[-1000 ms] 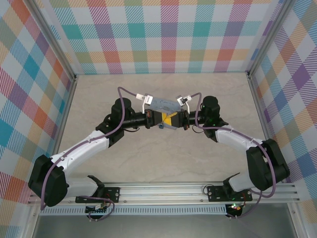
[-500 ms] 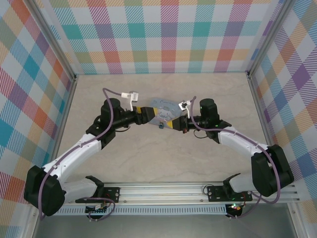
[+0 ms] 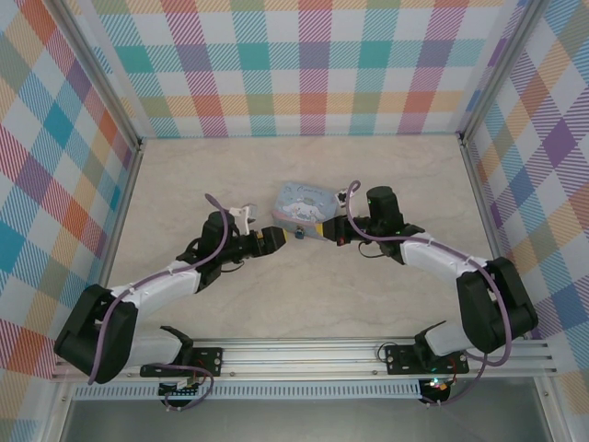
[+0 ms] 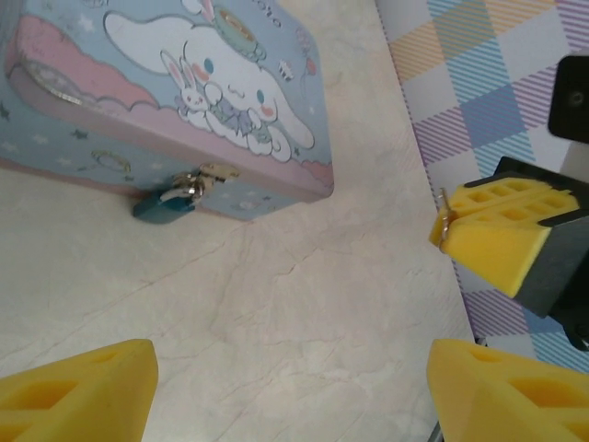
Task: Unlock a padlock with a key
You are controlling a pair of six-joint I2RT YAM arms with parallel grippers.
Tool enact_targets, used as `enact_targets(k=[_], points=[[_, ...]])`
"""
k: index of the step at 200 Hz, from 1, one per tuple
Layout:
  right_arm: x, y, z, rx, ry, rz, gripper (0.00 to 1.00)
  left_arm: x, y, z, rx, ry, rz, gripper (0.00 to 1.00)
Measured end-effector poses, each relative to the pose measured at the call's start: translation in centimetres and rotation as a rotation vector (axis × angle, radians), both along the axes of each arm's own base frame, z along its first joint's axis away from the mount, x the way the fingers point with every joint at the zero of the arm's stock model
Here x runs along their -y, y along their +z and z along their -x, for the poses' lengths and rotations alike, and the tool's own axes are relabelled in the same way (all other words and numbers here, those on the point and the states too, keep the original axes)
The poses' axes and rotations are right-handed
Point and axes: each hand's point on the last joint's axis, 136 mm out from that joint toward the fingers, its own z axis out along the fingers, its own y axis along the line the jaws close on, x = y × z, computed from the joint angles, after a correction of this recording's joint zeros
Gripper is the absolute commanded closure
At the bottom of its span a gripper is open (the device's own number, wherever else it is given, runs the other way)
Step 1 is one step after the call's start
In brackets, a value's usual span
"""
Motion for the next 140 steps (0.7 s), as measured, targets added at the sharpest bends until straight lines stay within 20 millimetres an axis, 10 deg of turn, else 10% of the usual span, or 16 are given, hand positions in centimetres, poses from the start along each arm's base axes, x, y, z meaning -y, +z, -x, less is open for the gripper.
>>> enact_targets(k=[140], points=[[1.1,-3.2,-6.7,-0.013,-0.133,0.086,0.99,3.2,-8.6,-4.1,0.102,-0.064,-0.208,0.18]])
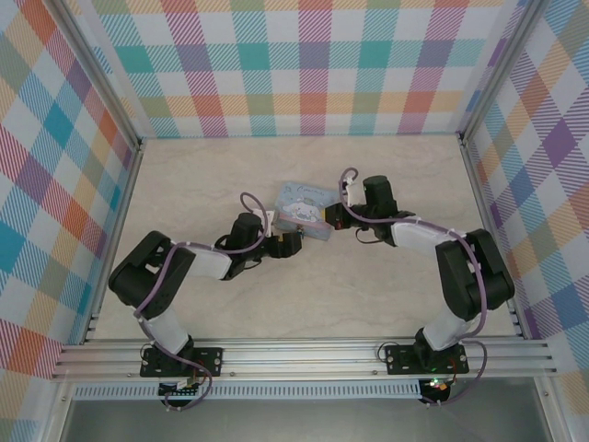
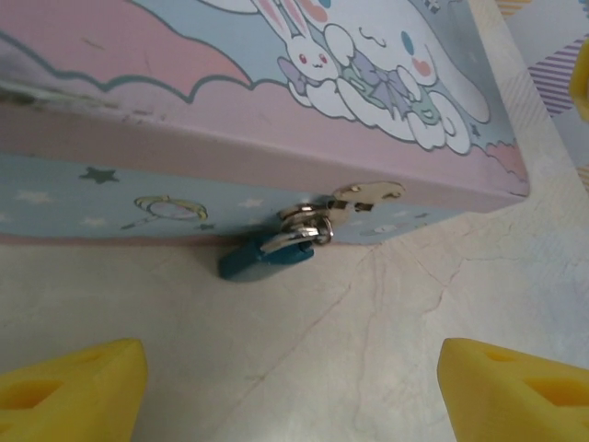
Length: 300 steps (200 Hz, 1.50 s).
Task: Unlock a padlock with a key
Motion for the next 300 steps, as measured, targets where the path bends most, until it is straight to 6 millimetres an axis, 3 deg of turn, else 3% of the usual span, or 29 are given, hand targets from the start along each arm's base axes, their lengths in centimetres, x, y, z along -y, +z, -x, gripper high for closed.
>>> enact_targets(k=[32,57,81,162,300], points=[[-0.5,-0.5,-1.1,-0.013,-0.001,0.005,1.00,0.9,0.0,-0.8,0.023,-0.017,0.022,0.17],[-0.3,-2.2,-1.0,-0.063,-0.007,0.031,1.00,1.5,0.0,-1.5,0.036,-0.030,0.039,0.17],[-0.3,-2.3,-1.0,-0.074,-0.009,0.039,1.00,2.1,0.1,-1.8,0.045,-0.047,0.055,0.18],[-0.1,-2.4,-1.0,-0.082,-0.007,0.052,1.00,4.5,0.0,-2.7,0.034,-0.131,0.110,0.34],[-0.2,-2.3,-1.0,-0.075,-0.007,0.048,1.00,4.1,0.5,-2.7,-0.093,0.020,0.302,0.40]])
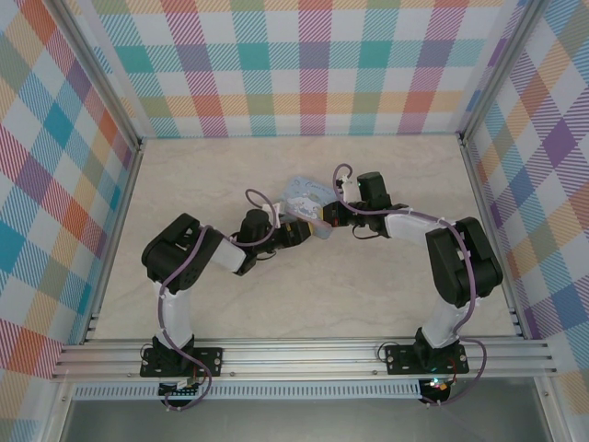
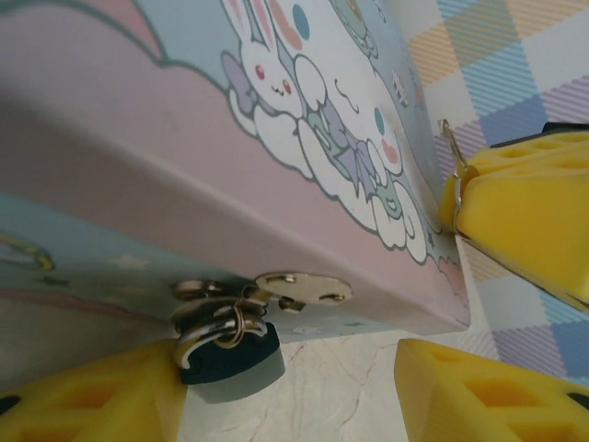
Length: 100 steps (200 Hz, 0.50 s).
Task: Unlock a padlock with a key
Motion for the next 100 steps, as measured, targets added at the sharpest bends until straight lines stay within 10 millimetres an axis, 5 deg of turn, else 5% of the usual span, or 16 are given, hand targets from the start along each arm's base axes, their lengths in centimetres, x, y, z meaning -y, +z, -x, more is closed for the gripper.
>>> enact_targets(k=[100], points=[[-0.01,-0.03,0.03,0.001,0.001,-0.001,1.00,0.38,0.03,0.83,-0.054,0.023,0.063,0.47]])
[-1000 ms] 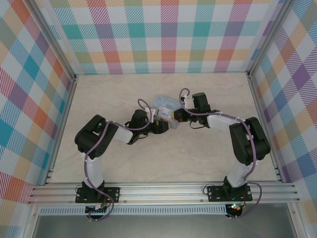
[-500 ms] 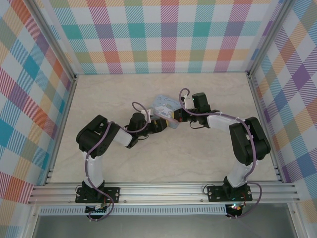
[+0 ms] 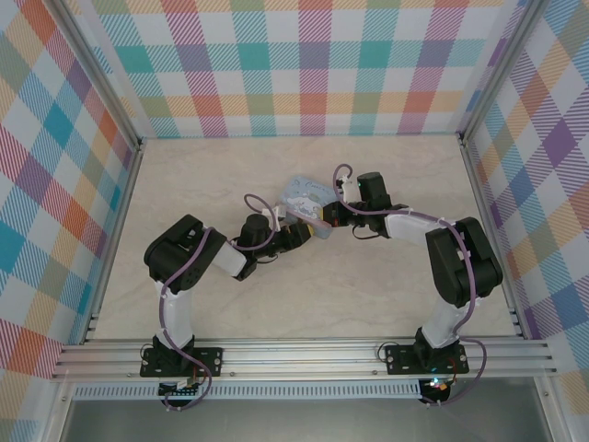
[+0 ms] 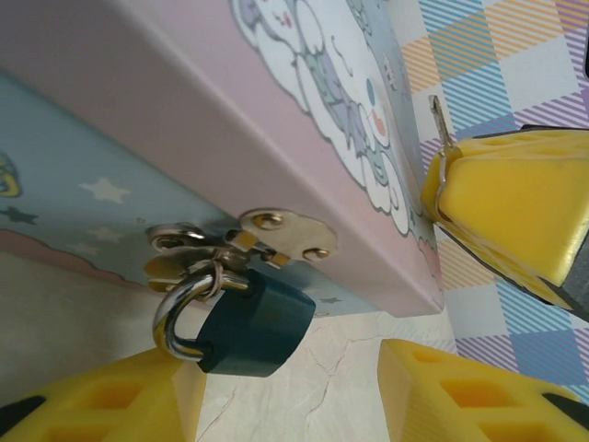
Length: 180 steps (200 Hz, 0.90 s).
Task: Unlock a padlock with a key
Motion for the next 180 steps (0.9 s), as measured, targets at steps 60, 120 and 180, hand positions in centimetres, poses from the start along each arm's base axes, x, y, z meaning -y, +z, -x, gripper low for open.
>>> enact_targets(k=[60,120,180], points=[[0.0,0.0,0.0,0.000,0.001,-0.001,1.00,-0.5,-0.2,-0.6,-0.031,0.066,0.022,0.49],[0.0,0.0,0.0,0.002,0.001,-0.002,0.99,-0.7,-0.4,-1.0,-0.047,0.102,0.052,0.57],[0.0,0.0,0.0,0.002,0.002,-0.002,1.00,-1.0,-1.1,-1.0,-0.065,0.134,0.044,0.74]])
